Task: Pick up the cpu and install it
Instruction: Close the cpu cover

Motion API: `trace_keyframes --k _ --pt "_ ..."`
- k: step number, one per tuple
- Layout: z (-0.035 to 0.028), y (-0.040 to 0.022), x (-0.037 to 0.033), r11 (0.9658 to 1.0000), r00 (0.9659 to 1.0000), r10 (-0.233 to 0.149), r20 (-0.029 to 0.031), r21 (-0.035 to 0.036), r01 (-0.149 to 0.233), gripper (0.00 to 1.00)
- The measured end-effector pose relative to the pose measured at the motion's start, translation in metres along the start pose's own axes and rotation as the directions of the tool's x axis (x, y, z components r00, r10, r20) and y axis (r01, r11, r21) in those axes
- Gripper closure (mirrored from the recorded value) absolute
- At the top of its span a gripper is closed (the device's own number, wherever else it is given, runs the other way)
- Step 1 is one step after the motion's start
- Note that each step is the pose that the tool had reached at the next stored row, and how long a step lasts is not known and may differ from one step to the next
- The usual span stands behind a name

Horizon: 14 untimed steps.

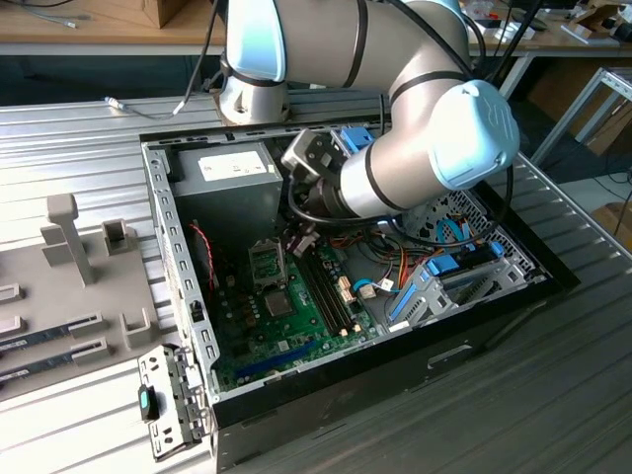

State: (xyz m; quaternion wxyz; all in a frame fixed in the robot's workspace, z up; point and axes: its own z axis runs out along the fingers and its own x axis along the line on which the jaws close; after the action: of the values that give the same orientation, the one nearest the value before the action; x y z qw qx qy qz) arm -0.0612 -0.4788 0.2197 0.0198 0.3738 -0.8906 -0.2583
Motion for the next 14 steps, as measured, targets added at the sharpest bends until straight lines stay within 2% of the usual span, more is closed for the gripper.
trace_keyframes --k 14 --pt "-0.0078 0.0010 0.0016 1.0000 1.0000 0.000 0.0013 -0.0013 0.000 0.89"
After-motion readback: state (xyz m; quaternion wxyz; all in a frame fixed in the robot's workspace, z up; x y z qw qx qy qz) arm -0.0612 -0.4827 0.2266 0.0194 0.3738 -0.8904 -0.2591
